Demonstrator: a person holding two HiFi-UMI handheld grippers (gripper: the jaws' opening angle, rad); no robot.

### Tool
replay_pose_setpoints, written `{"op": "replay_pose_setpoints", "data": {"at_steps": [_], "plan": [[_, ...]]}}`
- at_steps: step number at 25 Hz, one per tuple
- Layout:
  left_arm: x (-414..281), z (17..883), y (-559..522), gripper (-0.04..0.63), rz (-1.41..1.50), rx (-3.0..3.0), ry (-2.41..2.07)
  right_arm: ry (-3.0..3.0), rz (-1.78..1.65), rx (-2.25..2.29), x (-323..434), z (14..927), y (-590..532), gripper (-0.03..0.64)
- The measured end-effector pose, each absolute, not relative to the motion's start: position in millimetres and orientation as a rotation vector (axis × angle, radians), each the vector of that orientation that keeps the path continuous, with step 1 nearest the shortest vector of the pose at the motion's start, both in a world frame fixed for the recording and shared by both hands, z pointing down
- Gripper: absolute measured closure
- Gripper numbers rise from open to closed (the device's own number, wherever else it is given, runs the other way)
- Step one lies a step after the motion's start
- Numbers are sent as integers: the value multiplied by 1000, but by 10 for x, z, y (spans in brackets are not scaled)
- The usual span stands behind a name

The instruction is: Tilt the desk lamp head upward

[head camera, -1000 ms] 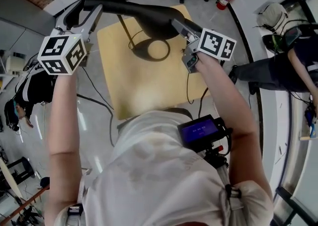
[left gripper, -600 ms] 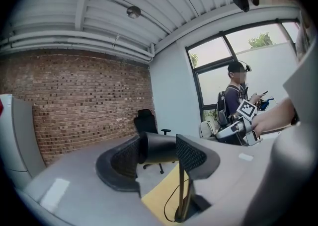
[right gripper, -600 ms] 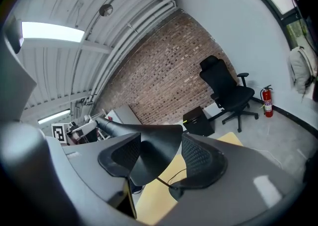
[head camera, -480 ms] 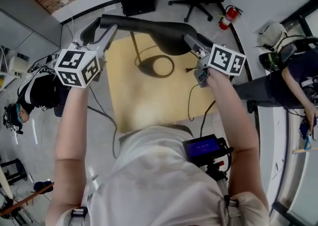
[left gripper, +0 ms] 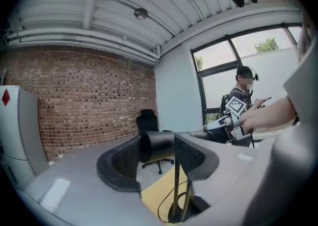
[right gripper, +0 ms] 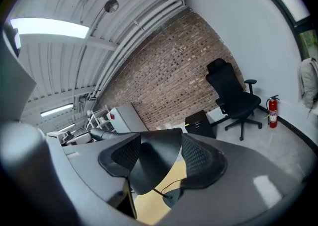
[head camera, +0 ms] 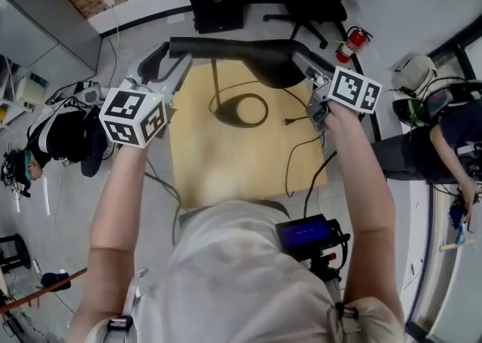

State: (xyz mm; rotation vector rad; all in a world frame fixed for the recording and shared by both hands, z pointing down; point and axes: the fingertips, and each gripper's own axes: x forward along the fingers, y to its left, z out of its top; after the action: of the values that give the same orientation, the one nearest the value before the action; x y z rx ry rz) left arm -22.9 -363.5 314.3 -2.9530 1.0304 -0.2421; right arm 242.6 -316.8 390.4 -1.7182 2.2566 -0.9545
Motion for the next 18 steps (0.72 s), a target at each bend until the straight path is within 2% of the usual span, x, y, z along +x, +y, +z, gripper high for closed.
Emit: {"op": "replay_pose_setpoints", "data": {"at_steps": [18], "plan": [[-357, 3417, -3591, 410, -225, -3048, 1045, 2388, -693, -1893, 2439, 3352, -3286, 357]]}}
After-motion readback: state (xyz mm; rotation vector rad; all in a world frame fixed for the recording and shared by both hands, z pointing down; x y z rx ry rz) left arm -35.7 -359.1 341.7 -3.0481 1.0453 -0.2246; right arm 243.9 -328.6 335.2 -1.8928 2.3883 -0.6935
